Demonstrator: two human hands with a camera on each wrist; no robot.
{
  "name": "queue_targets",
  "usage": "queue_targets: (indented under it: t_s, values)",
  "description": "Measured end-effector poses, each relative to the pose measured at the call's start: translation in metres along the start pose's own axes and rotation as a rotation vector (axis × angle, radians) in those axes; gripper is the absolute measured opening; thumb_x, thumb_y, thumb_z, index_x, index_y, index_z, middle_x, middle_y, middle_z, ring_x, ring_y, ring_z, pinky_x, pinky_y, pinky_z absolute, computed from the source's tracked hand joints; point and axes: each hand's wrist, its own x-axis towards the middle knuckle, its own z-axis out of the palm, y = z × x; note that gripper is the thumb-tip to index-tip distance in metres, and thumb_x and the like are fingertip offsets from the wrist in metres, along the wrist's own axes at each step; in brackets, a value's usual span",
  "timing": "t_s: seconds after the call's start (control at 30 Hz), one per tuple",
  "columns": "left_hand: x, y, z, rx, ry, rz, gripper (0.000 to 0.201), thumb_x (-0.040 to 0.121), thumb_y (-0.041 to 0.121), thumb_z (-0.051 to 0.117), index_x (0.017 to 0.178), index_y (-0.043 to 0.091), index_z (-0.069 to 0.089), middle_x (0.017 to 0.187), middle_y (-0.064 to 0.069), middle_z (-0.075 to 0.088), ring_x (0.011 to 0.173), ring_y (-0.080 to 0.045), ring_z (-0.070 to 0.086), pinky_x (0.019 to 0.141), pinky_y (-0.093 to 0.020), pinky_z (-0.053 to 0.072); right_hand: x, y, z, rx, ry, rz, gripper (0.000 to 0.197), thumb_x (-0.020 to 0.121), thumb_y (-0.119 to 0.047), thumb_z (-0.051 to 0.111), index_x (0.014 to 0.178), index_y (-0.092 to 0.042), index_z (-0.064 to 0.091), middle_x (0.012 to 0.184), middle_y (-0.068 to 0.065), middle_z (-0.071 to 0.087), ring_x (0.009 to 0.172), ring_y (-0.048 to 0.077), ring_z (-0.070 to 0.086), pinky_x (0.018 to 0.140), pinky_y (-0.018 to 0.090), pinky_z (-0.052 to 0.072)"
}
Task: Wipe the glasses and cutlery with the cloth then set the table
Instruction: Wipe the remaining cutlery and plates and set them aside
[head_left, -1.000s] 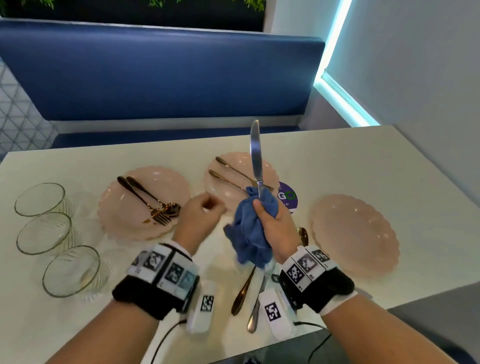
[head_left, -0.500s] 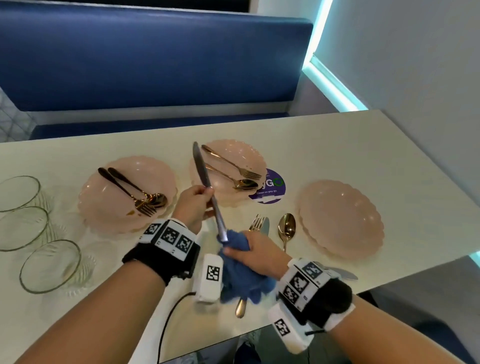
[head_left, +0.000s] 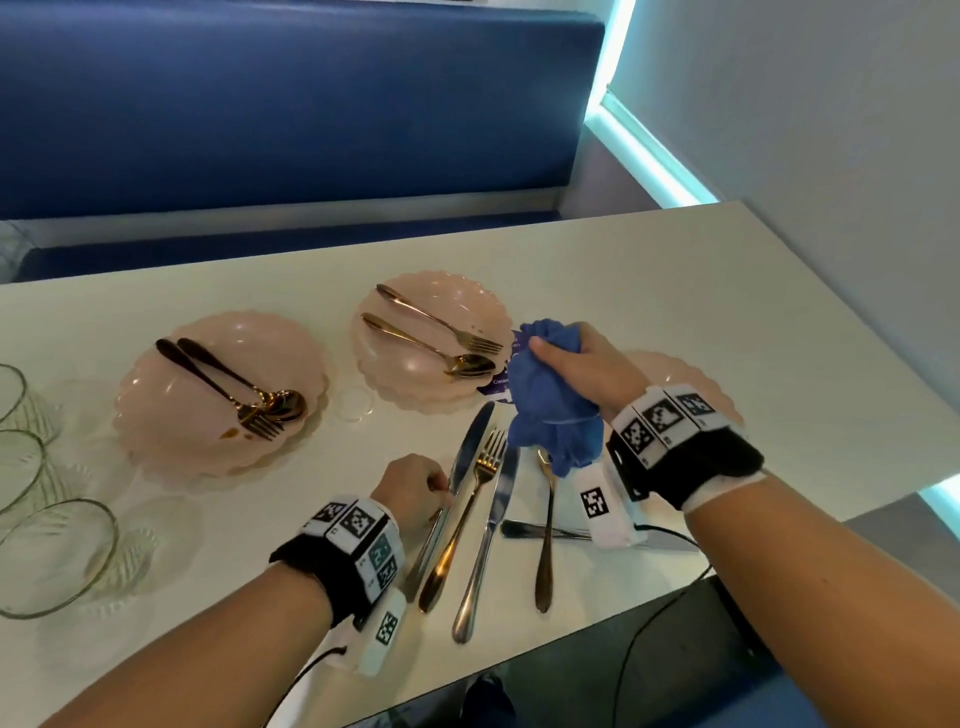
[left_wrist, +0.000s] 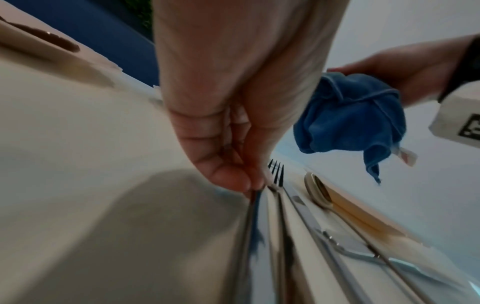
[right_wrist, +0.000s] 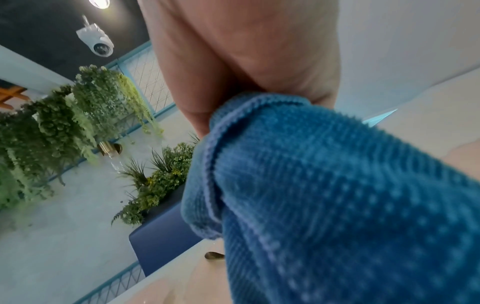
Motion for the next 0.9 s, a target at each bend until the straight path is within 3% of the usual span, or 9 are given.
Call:
queue_targets:
  t_s: [0.07,0.13,0.23,0.33,0.4,0.47,0.57,0.67,0.9]
  values:
    - [0.002,0.000,0.000,0.011,-0.018,0.008,0.009,0.078,0.009,0.072,0.078,0.005,0.064,0.069,-0.002,0.061,0.059,-0.013,0.059,0.054,-0.012,0.050,0.011,0.002,0.003,-0.035,-0.064,-0.004,0.016,0.093,-0.026,0.054,0.085,-0.017,0.065,0.093,0.000,0.068,0.095,0.021,0.061,0.094,0.037,0.047]
    - [0.007,0.000,-0.003,0.080,-0.050,0.032,0.012,0.076,0.012,0.075,0.074,0.007,0.064,0.065,0.000,0.061,0.053,-0.010,0.057,0.045,-0.007,0.043,0.019,0.002,0.004,-0.055,-0.087,0.003,0.025,0.093,-0.026,0.053,0.106,-0.009,0.067,0.116,0.005,0.067,0.108,0.022,0.060,0.102,0.039,0.044]
    - [0.017,0.009,-0.015,0.271,-0.108,0.046,0.016,0.076,0.019,0.075,0.081,0.006,0.068,0.066,0.004,0.059,0.057,-0.006,0.053,0.052,-0.012,0.040,0.029,-0.001,0.002,-0.042,-0.063,0.036,0.027,0.093,-0.031,0.054,0.103,-0.008,0.063,0.116,0.013,0.066,0.107,0.026,0.061,0.101,0.045,0.045]
    - [0.043,0.022,-0.040,0.318,-0.041,0.069,0.010,0.082,0.024,0.068,0.081,0.015,0.063,0.077,0.005,0.060,0.072,-0.009,0.058,0.065,-0.017,0.044,0.038,-0.002,-0.002,0.037,-0.048,0.087,0.013,0.092,-0.035,0.055,0.084,-0.025,0.055,0.113,0.012,0.065,0.107,0.027,0.060,0.101,0.043,0.045]
    - [0.069,0.033,-0.065,0.344,0.085,0.117,0.009,0.085,0.022,0.064,0.085,0.013,0.065,0.088,-0.001,0.065,0.084,-0.016,0.061,0.079,-0.025,0.048,0.043,0.001,-0.005,0.152,-0.084,0.120,0.018,0.087,-0.043,0.057,0.094,-0.026,0.061,0.116,0.006,0.065,0.109,0.025,0.061,0.102,0.043,0.045]
    - [0.101,0.040,-0.091,0.354,0.206,0.126,0.016,0.086,0.016,0.060,0.098,0.006,0.066,0.103,-0.009,0.067,0.097,-0.026,0.061,0.089,-0.033,0.048,0.048,0.003,-0.006,0.301,-0.101,0.142,0.029,0.090,-0.040,0.056,0.111,-0.021,0.064,0.121,0.005,0.064,0.112,0.025,0.060,0.103,0.041,0.045]
    - [0.138,0.044,-0.114,0.521,0.259,0.164,0.031,0.091,0.013,0.049,0.120,0.011,0.059,0.128,-0.010,0.056,0.117,-0.032,0.051,0.103,-0.043,0.040,0.054,0.004,-0.008,0.418,-0.109,0.144,0.033,0.093,-0.034,0.053,0.119,-0.016,0.062,0.125,0.008,0.063,0.115,0.024,0.059,0.104,0.040,0.045]
    - [0.151,0.040,-0.115,0.713,0.188,0.148,0.044,0.081,0.023,0.059,0.124,0.022,0.053,0.133,-0.002,0.049,0.123,-0.031,0.044,0.103,-0.044,0.040,0.059,0.005,-0.012,0.456,-0.141,0.162,0.027,0.092,-0.037,0.054,0.111,-0.023,0.066,0.123,0.007,0.064,0.114,0.024,0.060,0.104,0.040,0.045]
    - [0.150,0.038,-0.116,0.840,0.227,0.106,0.024,0.086,0.025,0.047,0.104,0.020,0.062,0.124,-0.001,0.055,0.123,-0.027,0.038,0.100,-0.042,0.037,0.067,0.008,-0.014,0.464,-0.121,0.189,0.043,0.087,-0.041,0.059,0.121,-0.015,0.060,0.121,0.008,0.065,0.112,0.024,0.061,0.104,0.043,0.045]
